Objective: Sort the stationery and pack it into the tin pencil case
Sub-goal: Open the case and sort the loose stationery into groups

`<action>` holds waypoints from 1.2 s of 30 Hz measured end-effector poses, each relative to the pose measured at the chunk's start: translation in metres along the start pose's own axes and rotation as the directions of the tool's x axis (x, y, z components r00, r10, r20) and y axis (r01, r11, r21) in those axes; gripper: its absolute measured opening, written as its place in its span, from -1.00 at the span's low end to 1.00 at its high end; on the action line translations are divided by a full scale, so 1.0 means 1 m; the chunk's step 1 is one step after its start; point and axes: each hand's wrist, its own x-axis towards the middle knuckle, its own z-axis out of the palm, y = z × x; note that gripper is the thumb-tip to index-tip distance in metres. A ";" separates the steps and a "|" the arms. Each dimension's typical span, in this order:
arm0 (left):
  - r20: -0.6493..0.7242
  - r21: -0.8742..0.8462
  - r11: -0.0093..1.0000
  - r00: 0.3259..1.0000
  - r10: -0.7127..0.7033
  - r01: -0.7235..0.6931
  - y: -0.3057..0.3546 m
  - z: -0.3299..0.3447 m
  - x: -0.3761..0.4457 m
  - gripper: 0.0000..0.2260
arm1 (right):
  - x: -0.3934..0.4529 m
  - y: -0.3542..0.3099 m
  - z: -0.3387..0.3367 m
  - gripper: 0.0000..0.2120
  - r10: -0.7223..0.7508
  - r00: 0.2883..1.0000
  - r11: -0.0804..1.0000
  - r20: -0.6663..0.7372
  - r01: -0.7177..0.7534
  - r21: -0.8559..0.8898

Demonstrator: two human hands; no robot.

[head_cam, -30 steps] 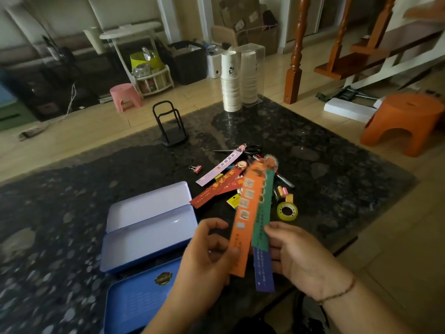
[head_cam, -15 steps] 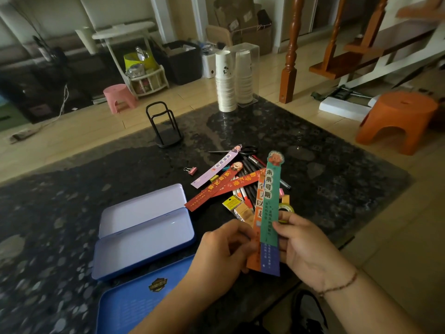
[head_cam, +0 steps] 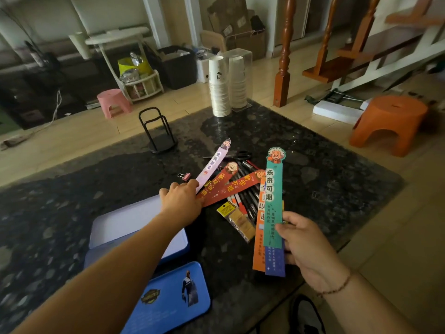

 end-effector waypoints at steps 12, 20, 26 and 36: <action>0.120 -0.946 0.301 0.992 -0.029 0.123 0.018 -0.042 -0.063 -0.89 | -0.001 0.001 -0.003 -0.80 -0.028 1.000 1.000 -0.005 0.028 0.012; 0.117 -0.858 0.514 0.981 0.156 0.021 0.063 -0.001 -0.118 -0.72 | -0.003 0.009 0.006 -0.86 -0.080 0.997 0.996 0.010 0.080 0.040; -0.066 -0.658 0.682 0.926 0.371 -0.320 0.065 -0.006 -0.107 -0.81 | 0.004 0.012 0.005 -0.86 -0.116 0.992 0.993 -0.049 0.116 -0.002; -0.069 -0.216 0.971 0.994 0.091 -0.104 0.010 0.012 0.002 -0.64 | 0.014 0.014 0.000 -0.91 -0.072 0.995 0.996 -0.064 0.075 0.040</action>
